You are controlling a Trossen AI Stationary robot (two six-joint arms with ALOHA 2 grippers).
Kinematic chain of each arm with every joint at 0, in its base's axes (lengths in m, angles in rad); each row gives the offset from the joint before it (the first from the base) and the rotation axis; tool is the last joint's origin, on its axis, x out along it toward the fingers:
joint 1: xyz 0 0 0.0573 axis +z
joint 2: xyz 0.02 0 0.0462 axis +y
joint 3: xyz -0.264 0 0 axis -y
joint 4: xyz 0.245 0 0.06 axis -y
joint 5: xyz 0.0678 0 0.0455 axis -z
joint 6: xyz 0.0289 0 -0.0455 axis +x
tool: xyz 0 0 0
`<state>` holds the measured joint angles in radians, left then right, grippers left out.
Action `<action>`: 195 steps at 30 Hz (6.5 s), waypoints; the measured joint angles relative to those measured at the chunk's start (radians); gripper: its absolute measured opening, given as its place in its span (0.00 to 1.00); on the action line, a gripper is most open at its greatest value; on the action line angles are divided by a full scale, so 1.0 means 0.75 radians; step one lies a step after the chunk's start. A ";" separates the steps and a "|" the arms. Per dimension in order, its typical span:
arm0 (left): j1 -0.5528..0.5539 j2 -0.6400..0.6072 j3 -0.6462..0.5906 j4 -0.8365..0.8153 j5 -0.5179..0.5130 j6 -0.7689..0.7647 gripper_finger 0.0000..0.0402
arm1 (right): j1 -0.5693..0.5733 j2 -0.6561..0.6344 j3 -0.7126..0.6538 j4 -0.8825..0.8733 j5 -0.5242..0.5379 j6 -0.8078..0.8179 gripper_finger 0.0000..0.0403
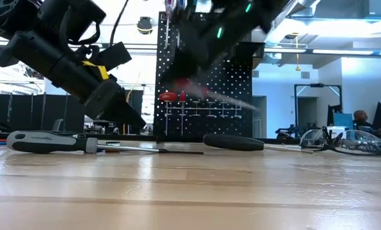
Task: Hang tools onto peg board
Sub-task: Hang the red screwdriver on the pegboard
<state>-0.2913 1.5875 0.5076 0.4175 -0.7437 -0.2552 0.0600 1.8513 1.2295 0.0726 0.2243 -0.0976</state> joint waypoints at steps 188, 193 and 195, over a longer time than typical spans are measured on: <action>0.754 -0.021 1.072 -0.020 0.462 0.396 0.00 | 0.722 -0.875 -0.851 -0.242 0.855 0.901 0.75; 0.826 -0.022 1.079 -0.017 0.464 0.343 0.00 | 0.722 -0.876 -0.851 -0.240 0.852 0.897 0.75; 0.851 -0.019 1.079 -0.030 0.477 0.328 0.00 | 0.723 -0.876 -0.851 -0.242 0.852 0.897 0.75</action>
<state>0.3470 1.5734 1.3167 0.3951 -0.3856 -0.0091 0.6022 1.1946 0.5911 -0.1085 0.8631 0.5751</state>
